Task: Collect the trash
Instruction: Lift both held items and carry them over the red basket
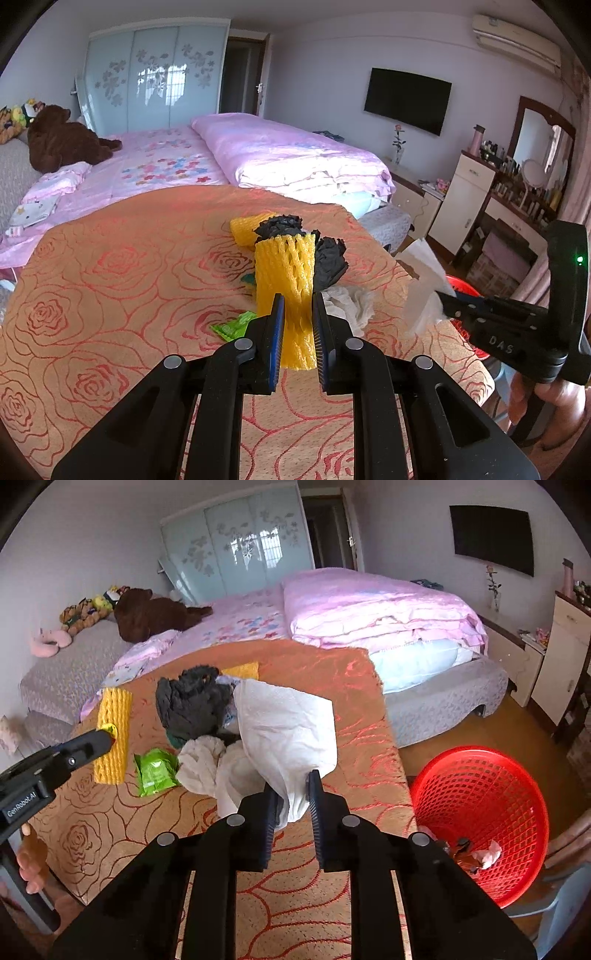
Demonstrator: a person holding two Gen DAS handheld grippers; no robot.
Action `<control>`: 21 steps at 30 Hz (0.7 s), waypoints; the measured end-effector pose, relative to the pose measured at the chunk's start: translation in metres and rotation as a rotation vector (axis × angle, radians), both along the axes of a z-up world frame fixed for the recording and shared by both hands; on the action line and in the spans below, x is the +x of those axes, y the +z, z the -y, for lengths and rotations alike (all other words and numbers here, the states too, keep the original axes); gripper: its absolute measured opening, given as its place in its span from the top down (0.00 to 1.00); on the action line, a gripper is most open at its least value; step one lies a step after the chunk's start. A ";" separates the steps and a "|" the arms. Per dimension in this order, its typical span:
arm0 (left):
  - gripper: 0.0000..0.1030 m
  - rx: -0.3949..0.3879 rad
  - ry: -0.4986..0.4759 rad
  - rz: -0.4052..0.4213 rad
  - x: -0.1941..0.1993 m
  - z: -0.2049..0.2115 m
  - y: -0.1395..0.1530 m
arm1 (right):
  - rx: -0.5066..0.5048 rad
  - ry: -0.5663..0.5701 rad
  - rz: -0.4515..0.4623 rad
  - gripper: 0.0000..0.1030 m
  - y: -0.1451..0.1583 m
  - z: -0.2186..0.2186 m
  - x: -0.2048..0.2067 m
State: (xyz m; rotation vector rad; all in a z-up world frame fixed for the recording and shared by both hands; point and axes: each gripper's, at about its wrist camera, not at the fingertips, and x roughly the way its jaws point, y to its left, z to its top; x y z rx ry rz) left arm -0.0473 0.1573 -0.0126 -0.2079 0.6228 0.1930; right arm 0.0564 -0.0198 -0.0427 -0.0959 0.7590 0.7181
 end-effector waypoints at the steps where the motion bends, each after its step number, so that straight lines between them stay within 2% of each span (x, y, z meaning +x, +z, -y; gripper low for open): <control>1: 0.86 0.003 -0.001 0.001 0.000 0.001 0.001 | 0.003 -0.004 0.002 0.83 0.001 0.001 0.000; 21: 0.86 0.059 -0.062 0.041 0.023 0.028 0.026 | 0.050 -0.102 0.052 0.83 0.031 0.037 0.009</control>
